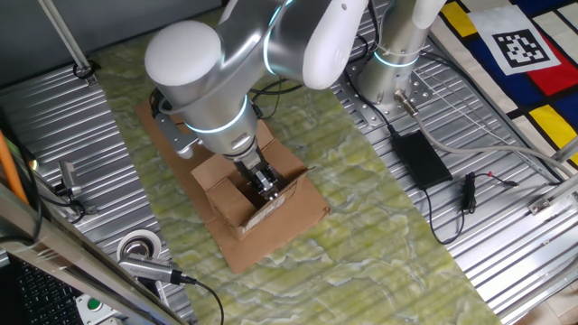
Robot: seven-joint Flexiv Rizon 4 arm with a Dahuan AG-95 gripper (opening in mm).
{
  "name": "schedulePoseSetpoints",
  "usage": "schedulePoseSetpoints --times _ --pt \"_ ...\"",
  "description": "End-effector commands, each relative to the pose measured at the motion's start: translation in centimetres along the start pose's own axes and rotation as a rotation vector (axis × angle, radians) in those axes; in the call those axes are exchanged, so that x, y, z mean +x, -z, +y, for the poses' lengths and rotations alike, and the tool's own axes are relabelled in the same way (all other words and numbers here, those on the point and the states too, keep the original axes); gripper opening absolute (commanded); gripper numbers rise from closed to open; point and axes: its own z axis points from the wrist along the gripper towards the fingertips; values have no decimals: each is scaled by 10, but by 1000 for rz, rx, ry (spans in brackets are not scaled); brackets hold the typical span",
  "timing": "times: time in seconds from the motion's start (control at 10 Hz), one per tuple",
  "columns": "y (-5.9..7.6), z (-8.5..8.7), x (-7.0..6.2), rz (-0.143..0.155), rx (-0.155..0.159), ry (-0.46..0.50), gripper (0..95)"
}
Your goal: Open a box
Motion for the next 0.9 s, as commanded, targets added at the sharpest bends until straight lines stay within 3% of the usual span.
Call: schedulePoseSetpoints --times 0.1,0.9 --pt "0 1 -1 3 0 0 380" --pt "-7 13 -5 1 0 -25 380"
